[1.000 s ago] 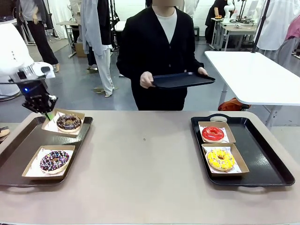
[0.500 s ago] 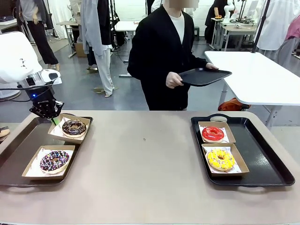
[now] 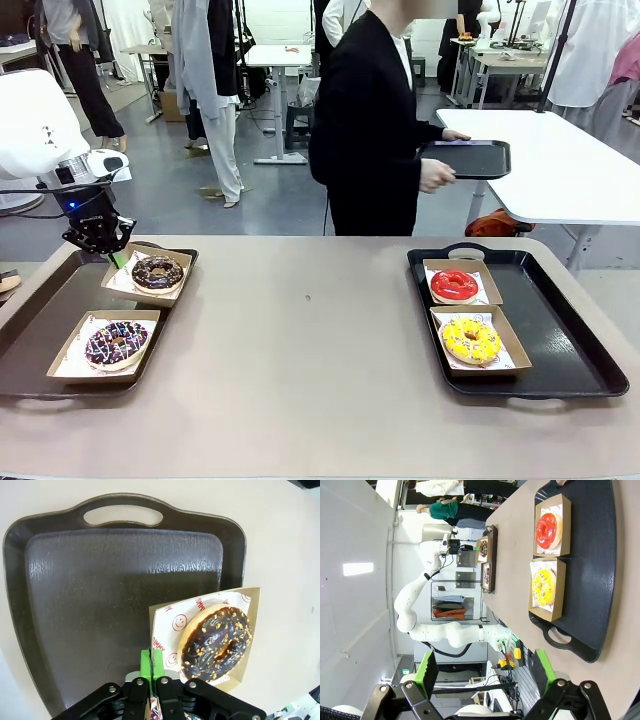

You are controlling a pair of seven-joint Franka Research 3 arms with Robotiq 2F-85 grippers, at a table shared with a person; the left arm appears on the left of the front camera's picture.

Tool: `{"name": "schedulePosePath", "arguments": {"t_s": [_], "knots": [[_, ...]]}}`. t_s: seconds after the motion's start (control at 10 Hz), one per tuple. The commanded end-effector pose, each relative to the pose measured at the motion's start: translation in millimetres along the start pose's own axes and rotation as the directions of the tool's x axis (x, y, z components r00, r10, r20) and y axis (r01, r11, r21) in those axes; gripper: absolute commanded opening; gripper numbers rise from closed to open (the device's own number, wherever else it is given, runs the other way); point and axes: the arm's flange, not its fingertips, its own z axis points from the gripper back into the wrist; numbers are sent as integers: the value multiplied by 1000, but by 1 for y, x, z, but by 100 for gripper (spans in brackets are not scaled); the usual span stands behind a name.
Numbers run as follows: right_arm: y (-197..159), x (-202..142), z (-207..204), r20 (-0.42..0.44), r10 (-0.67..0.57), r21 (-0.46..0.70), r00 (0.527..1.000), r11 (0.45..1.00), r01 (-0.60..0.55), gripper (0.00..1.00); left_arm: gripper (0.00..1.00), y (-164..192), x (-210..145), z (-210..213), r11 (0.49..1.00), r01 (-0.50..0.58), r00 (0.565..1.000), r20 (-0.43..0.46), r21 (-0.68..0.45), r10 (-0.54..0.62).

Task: Individually package the donuts and arrange them on the tray.
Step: Place the picked Paper togo box on the Handle tray.

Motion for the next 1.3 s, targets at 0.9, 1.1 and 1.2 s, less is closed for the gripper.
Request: {"name": "schedulePosePath", "arguments": {"t_s": [0.9,1.1,1.2], "knots": [[3,1,-1,4,-7,-5,1000,1000,7,100,1,16,19,-14,997,57,996,58,59,-61],[3,1,-1,4,-7,-5,1000,1000,7,100,1,18,24,-19,996,63,996,59,70,-68],[3,1,-1,4,-7,-5,1000,1000,7,100,1,18,24,-20,994,69,995,65,83,-74]]}}
